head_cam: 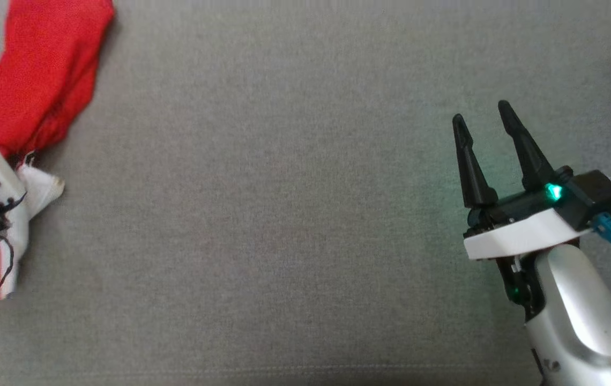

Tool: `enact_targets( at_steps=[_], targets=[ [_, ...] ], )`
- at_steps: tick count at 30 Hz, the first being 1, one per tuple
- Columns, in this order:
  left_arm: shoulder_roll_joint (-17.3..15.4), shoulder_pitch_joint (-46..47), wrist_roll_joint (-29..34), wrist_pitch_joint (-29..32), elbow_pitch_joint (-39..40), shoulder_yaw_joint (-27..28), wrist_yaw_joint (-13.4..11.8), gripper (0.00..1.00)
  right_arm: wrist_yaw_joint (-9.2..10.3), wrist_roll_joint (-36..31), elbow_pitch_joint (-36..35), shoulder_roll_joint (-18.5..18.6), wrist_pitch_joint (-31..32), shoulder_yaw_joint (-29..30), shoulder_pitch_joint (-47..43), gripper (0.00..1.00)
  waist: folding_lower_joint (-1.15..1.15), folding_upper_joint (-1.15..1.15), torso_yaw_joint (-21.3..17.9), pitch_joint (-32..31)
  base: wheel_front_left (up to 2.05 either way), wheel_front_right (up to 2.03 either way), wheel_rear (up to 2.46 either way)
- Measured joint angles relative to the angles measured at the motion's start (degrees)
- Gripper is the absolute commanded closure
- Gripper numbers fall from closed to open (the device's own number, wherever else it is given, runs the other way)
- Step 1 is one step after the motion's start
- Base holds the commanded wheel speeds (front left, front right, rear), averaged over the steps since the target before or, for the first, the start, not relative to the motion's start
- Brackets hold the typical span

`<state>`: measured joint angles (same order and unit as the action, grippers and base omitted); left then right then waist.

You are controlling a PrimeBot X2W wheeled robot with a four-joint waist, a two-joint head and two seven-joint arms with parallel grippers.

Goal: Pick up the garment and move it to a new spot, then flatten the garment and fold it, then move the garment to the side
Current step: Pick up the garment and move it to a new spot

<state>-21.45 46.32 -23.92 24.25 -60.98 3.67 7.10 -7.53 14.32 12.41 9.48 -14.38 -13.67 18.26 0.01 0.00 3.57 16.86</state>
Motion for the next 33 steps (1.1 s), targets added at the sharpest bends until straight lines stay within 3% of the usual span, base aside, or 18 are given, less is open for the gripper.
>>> enact_targets(
  at_steps=[7, 14, 19, 27, 33],
  targets=[
    [-0.44, -0.13, -0.56, -2.09, 9.32, -10.83, 0.02, 1.0, 0.0, 1.3, 1.04, -0.92, 0.0, 0.18, -2.95, 0.0, -0.01, 0.0, -0.59, -7.46, 0.0, 0.0, 0.0],
    [-3.58, -1.79, -6.31, -1.24, 24.97, -20.41, 0.02, 1.0, 0.0, 1.75, 1.34, -1.48, 0.0, 0.81, -7.43, 0.0, -0.01, 0.0, -2.74, -14.21, 0.0, 0.0, 0.0],
    [-3.83, -3.21, -8.7, -0.05, 37.08, -25.15, 0.03, 1.0, 0.0, 1.75, 0.96, -1.52, -0.01, 1.07, -8.28, 0.0, -0.01, 0.0, -6.29, -16.43, 0.0, 0.0, 0.0],
    [-1.15, -4.52, -9.6, 1.74, 52.01, -28.28, -0.67, 1.0, 0.0, 1.75, -0.04, -1.57, -0.01, 1.51, -8.48, 0.0, -0.01, 0.0, -12.45, -16.86, 0.0, 0.0, 0.0],
    [2.52, -8.7, -9.28, 0.05, 53.23, -31.4, -2.08, 1.0, 0.0, 1.75, -0.43, -1.81, -0.01, 1.41, -8.45, 0.0, -0.01, 0.0, -15.51, -15.42, 0.0, 0.0, 0.0]
  ],
)
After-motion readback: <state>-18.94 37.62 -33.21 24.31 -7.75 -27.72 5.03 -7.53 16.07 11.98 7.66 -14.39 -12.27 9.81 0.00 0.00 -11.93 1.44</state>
